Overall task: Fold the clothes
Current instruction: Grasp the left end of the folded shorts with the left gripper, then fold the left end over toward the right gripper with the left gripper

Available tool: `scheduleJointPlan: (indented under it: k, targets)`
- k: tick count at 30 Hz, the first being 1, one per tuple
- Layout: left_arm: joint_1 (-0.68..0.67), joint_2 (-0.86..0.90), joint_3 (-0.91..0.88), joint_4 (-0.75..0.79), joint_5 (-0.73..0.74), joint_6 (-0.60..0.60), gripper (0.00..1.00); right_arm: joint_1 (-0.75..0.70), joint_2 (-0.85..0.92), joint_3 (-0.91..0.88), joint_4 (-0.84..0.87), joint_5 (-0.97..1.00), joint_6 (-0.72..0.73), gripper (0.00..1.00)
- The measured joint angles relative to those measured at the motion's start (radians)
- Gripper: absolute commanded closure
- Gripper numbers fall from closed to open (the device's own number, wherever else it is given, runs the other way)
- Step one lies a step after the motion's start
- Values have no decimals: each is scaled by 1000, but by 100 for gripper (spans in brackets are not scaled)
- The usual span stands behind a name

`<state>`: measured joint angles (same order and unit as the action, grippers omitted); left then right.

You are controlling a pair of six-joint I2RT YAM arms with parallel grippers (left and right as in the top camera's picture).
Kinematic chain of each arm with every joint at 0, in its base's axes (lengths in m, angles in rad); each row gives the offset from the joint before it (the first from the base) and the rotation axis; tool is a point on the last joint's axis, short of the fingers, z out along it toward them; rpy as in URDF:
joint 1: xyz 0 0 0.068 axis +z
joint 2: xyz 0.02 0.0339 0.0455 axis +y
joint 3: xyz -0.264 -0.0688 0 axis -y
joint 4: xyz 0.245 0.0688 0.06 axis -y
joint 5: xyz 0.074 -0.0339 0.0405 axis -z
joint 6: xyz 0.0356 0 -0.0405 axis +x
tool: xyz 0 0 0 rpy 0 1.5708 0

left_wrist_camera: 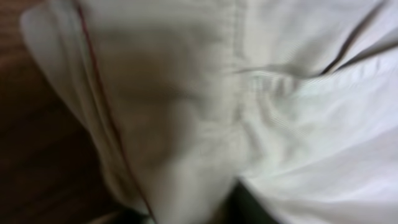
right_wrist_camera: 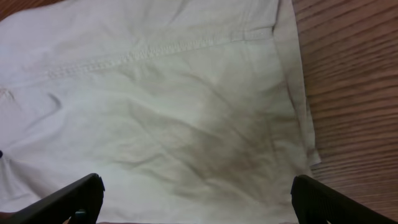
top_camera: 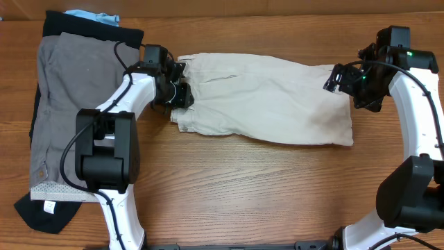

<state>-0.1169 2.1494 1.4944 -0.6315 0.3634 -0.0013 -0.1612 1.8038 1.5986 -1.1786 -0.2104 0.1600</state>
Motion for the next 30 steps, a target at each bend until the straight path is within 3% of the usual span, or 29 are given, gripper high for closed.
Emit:
scheduleJointPlan:
  k: [2, 4, 11, 14, 20, 30]
  targets:
    - [-1, 0, 3, -14, 3, -37, 96, 0, 0, 0, 2, -12, 0, 5]
    - [2, 0, 13, -47, 8, -77, 96, 0, 0, 0, 11, -34, -3, 15]
    - [48, 0, 154, -401, -8, -112, 96, 37, 0, -57, 108, -73, -7, 68]
    - [68, 0, 273, -556, -54, -92, 96, 81, 0, -125, 178, -88, -5, 96]
    - [78, 0, 514, -756, -157, -51, 96, 169, 1, -293, 331, -101, 45, 96]
    - [77, 0, 775, -890, -200, 27, 96, 202, 2, -536, 524, -101, 127, 96]
